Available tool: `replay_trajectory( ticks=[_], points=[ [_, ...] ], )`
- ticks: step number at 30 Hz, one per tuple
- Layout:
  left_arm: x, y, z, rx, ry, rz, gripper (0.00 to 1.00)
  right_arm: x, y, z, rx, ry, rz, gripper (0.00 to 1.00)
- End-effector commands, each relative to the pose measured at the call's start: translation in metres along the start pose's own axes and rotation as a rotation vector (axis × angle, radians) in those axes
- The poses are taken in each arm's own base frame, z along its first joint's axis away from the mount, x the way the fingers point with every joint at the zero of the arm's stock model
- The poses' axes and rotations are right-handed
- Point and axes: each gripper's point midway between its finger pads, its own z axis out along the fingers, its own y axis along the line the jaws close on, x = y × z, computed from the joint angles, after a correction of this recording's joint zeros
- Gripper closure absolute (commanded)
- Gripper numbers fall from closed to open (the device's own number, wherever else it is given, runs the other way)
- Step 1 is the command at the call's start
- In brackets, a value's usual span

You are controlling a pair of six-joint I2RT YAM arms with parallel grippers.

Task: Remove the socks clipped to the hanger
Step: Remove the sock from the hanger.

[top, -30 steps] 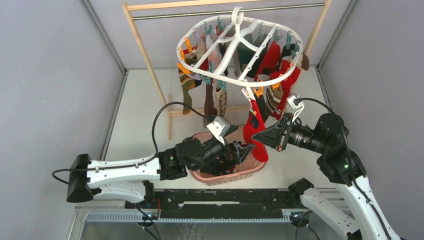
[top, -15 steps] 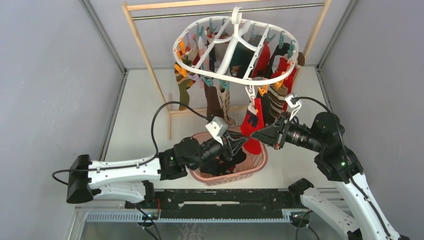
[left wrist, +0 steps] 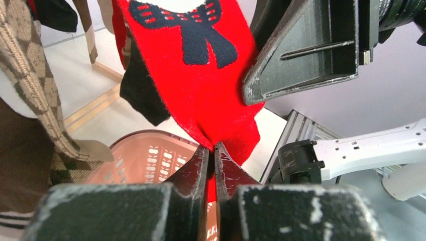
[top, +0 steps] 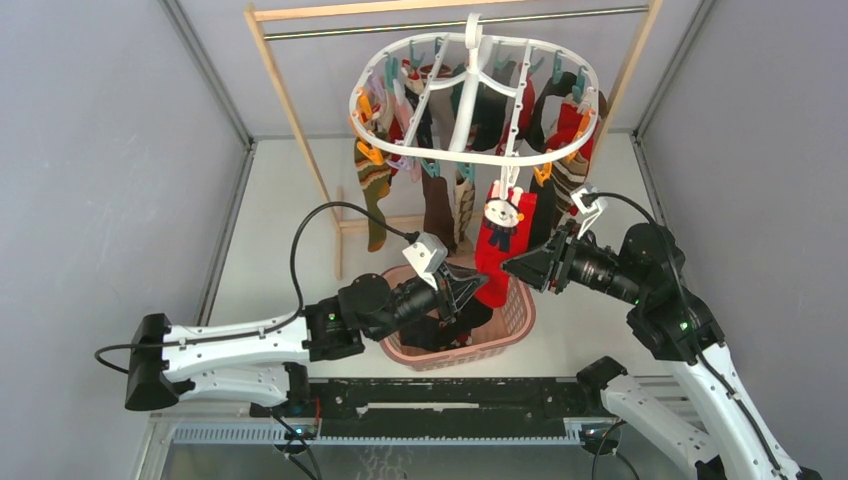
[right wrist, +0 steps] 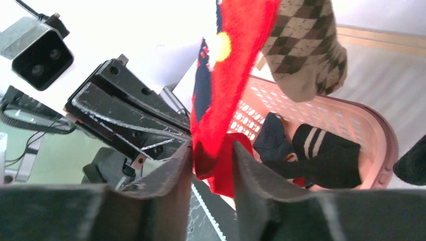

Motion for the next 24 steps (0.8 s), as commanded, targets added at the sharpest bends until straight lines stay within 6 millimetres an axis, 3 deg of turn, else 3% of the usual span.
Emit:
replay_trajectory(
  ticks=[1, 6, 11, 18, 24],
  points=[
    [-0.012, 0.004, -0.004, -0.024, -0.011, -0.012, 0.91, -0.013, -0.012, 0.0, 0.079, -0.06, -0.053, 0.54],
    [-0.011, 0.007, -0.002, -0.041, 0.004, 0.005, 0.91, -0.04, -0.014, -0.007, 0.145, -0.146, -0.115, 0.41],
    [-0.009, 0.007, 0.0, -0.045, 0.019, 0.017, 0.91, -0.075, 0.001, -0.01, 0.145, -0.24, -0.17, 0.26],
    [-0.001, 0.008, 0.008, -0.059, 0.072, 0.046, 0.91, -0.108, 0.018, 0.001, 0.105, -0.334, -0.184, 0.24],
    [0.008, 0.01, 0.013, -0.071, 0.105, 0.06, 0.91, -0.112, 0.029, 0.02, 0.099, -0.337, -0.204, 0.28]
  ],
)
